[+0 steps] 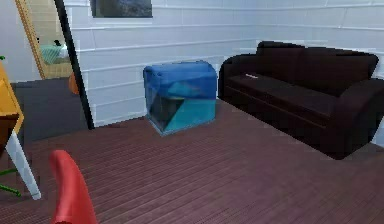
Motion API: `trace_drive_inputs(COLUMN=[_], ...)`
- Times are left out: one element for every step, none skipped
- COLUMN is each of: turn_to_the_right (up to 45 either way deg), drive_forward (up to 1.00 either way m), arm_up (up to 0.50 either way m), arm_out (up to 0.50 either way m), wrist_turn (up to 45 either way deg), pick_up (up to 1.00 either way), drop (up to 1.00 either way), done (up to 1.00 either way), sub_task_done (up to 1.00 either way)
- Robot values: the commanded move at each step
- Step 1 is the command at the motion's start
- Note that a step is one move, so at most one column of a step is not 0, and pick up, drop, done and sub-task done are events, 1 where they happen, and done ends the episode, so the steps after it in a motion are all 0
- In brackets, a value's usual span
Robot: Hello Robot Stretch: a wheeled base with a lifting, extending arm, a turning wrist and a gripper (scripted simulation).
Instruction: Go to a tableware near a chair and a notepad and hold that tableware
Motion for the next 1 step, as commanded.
trace_drive_inputs(turn_to_the_right=[0.0], drive_forward=[0.40], arm_up=[0.00], arm_out=[0.00], wrist_turn=[0.0], pick_up=[0.00], drop=[0.00], done=[0.00], sub_task_done=[0.00])
